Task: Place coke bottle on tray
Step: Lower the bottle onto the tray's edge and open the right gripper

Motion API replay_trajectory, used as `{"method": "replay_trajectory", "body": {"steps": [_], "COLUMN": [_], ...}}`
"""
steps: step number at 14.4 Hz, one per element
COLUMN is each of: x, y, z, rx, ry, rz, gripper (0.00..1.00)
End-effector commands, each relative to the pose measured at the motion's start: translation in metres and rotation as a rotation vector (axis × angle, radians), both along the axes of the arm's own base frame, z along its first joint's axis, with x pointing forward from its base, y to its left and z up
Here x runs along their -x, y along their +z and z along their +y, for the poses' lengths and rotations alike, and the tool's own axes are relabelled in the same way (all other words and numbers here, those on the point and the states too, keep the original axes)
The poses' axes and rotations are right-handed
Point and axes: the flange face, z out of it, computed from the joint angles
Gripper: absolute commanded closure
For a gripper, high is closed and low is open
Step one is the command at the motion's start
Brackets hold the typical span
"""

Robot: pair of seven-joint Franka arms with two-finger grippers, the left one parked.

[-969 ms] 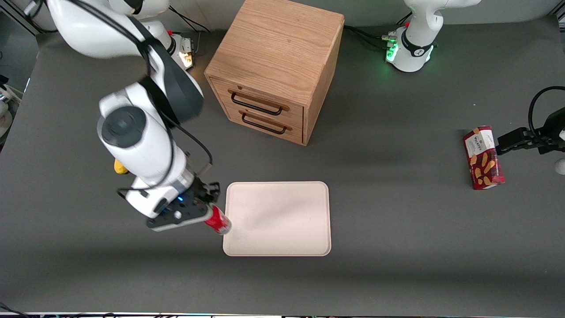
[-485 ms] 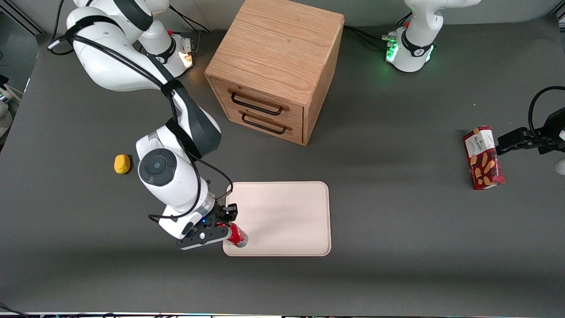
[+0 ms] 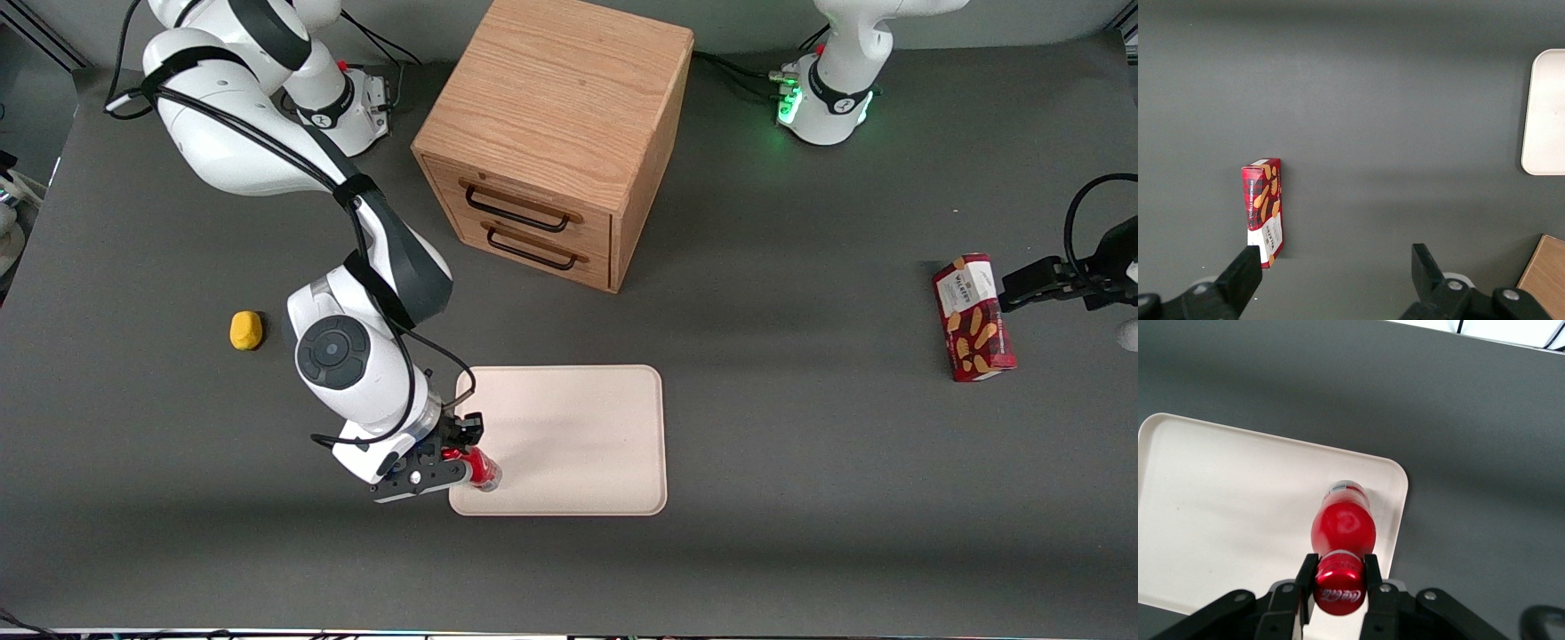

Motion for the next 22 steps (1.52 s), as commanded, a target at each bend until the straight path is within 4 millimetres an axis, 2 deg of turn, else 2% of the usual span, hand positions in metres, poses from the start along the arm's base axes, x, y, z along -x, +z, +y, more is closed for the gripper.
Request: {"method": "replay_trajectory", "body": {"steps": [1, 4, 7, 8, 9, 11, 18, 22], "x": [-0.003, -0.003, -0.003, -0.003, -0.003, -0.003, -0.005, -0.008], "y": [-0.006, -0.016, -0.018, -0.018, -0.018, -0.018, -0.014, 0.017], "z": [-0.006, -0.006, -0.006, -0.006, -0.006, -0.006, -0.011, -0.03], "rx": [0.019, 0.02, 0.017, 0.016, 0.017, 0.015, 0.009, 0.018], "ry": [-0.031, -0.034, -0.038, -0.038, -0.039, -0.041, -0.072, -0.082], "rz": [-0.002, 0.012, 0.018, 0.017, 0.018, 0.017, 0.014, 0.001], "gripper": [1.0, 1.0, 1.0, 0.96, 0.77, 0.01, 0.0, 0.0]}}
